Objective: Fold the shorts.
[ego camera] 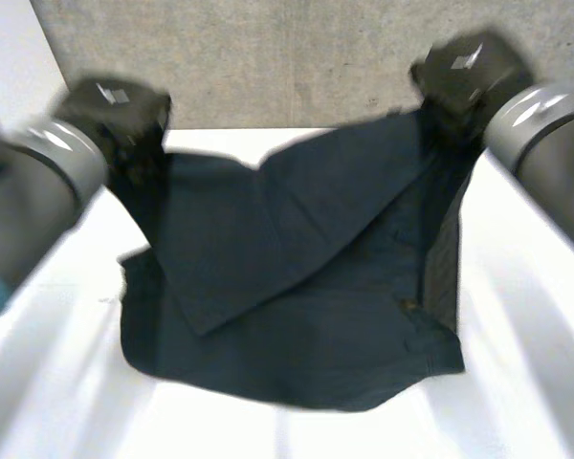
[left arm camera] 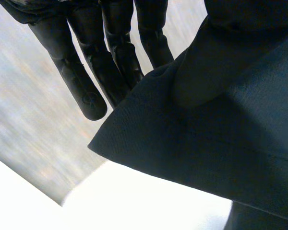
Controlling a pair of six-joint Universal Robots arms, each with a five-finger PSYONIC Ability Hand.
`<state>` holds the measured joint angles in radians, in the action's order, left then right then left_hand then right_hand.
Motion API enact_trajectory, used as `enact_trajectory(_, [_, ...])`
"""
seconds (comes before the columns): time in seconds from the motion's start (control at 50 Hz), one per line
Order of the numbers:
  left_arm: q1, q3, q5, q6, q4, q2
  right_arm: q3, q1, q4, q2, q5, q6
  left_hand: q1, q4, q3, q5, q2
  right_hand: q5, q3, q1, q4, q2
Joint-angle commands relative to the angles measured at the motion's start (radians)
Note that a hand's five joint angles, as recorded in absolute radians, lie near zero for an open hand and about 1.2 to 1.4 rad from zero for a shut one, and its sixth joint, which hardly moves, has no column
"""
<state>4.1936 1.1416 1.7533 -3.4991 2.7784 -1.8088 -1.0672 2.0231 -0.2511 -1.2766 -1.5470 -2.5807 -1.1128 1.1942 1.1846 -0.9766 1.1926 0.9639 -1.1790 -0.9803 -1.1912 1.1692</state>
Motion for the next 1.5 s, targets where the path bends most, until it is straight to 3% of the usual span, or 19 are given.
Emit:
enact_trajectory(0.02, [0.042, -0.101, 0.003, 0.052, 0.004, -0.321, 0.111, 0.009, 0.142, 0.346, 0.005, -0.006, -0.143, 0.062, 0.071, -0.105, 0.063, 0.258, -0.217, -0.416, -0.205, 0.227])
enact_trajectory(0.08, [0.054, -0.193, 0.006, 0.054, 0.015, -0.421, 0.131, 0.009, 0.269, 0.43, 0.004, -0.003, 0.018, -0.099, -0.09, 0.056, -0.098, 0.258, -0.217, -0.416, -0.205, 0.227])
enact_trajectory(0.14, [0.062, -0.322, 0.008, 0.064, 0.036, -0.535, 0.15, 0.011, 0.473, 0.534, -0.016, 0.002, 0.434, -0.515, -0.506, 0.472, -0.514, 0.258, -0.217, -0.416, -0.205, 0.227])
enact_trajectory(0.16, [0.066, -0.368, 0.008, 0.068, 0.052, -0.578, 0.153, 0.011, 0.562, 0.578, -0.025, 0.008, 0.691, -0.773, -0.763, 0.73, -0.771, 0.044, -0.003, -0.202, 0.009, 0.013])
enact_trajectory(0.18, [0.068, -0.393, 0.009, 0.069, 0.058, -0.599, 0.154, 0.011, 0.601, 0.598, -0.028, 0.01, 0.845, -0.926, -0.917, 0.883, -0.925, -0.357, 0.397, 0.198, 0.409, -0.387])
enact_trajectory(0.2, [0.069, -0.405, 0.009, 0.071, 0.062, -0.612, 0.154, 0.011, 0.63, 0.614, -0.031, 0.008, 0.938, -1.02, -1.01, 0.977, -1.018, -0.733, 0.773, 0.574, 0.785, -0.763])
enact_trajectory(0.22, [0.069, -0.414, 0.009, 0.072, 0.066, -0.621, 0.154, 0.011, 0.651, 0.626, -0.036, 0.007, 0.938, -1.02, -1.01, 0.977, -1.018, -0.964, 1.005, 0.806, 1.017, -0.995])
enact_trajectory(0.3, [0.056, -0.401, 0.003, 0.072, 0.072, -0.63, 0.133, 0.012, 0.659, 0.628, -0.059, 0.001, 0.938, -1.02, -1.01, 0.977, -1.018, -0.964, 1.005, 0.806, 1.017, -0.995])
enact_trajectory(0.5, [-0.01, -0.083, -0.034, 0.072, 0.105, -0.4, -0.174, 0.002, 0.533, 0.33, -0.056, -0.006, 0.938, -1.02, -1.01, 0.977, -1.018, -0.964, 1.005, 0.806, 1.017, -0.995])
enact_trajectory(0.72, [-0.147, 0.133, -0.046, 0.065, 0.242, -0.351, -0.433, 0.003, 0.497, 0.188, -0.055, -0.01, 0.794, -0.875, -0.865, 0.832, -0.873, -0.964, 1.005, 0.806, 1.017, -0.995])
enact_trajectory(0.9, [-0.153, 0.089, -0.044, 0.061, 0.271, -0.443, -0.5, 0.002, 0.497, 0.186, -0.054, -0.013, 0.767, -0.849, -0.839, 0.806, -0.847, -0.964, 1.005, 0.806, 1.017, -0.995])
enact_trajectory(1.0, [-0.153, 0.018, 0.029, 0.06, 0.303, -0.535, -0.516, 0.002, 0.497, 0.186, -0.056, -0.012, 0.665, -0.746, -0.736, 0.703, -0.744, -0.964, 1.005, 0.806, 1.017, -0.995])
enact_trajectory(1.08, [-0.152, -0.046, 0.116, 0.057, 0.332, -0.601, -0.527, 0.0, 0.497, 0.186, -0.058, -0.012, 0.439, -0.52, -0.511, 0.477, -0.519, -0.964, 1.005, 0.806, 1.017, -0.995])
enact_trajectory(1.1, [-0.153, -0.066, 0.133, 0.057, 0.343, -0.616, -0.528, 0.0, 0.497, 0.186, -0.058, -0.012, 0.247, -0.328, -0.318, 0.285, -0.326, -0.964, 1.005, 0.806, 1.017, -0.995])
enact_trajectory(1.14, [-0.153, -0.083, 0.138, 0.057, 0.355, -0.624, -0.53, -0.001, 0.497, 0.186, -0.058, -0.012, 0.09, -0.171, -0.162, 0.128, -0.17, -0.964, 1.005, 0.806, 1.017, -0.995])
enact_trajectory(1.22, [-0.141, -0.115, 0.135, 0.052, 0.401, -0.62, -0.533, -0.001, 0.497, 0.186, -0.056, -0.012, -0.099, 0.017, 0.027, -0.06, 0.019, -0.964, 1.005, 0.806, 1.017, -0.995])
enact_trajectory(1.32, [-0.11, -0.2, 0.129, -0.023, 0.444, -0.618, -0.537, 0.0, 0.497, 0.186, -0.056, -0.012, -0.172, 0.091, 0.1, -0.134, 0.092, -0.964, 1.005, 0.806, 1.017, -0.995])
enact_trajectory(1.4, [-0.038, -0.305, 0.1, -0.124, 0.451, -0.638, -0.537, 0.002, 0.497, 0.186, -0.055, -0.012, -0.175, 0.094, 0.103, -0.137, 0.095, -0.964, 1.005, 0.806, 1.017, -0.995])
enact_trajectory(1.5, [0.06, -0.51, 0.011, -0.221, 0.529, -0.782, -0.537, 0.002, 0.495, 0.186, -0.055, -0.012, -0.172, 0.091, 0.1, -0.134, 0.092, -0.964, 1.005, 0.806, 1.017, -0.995])
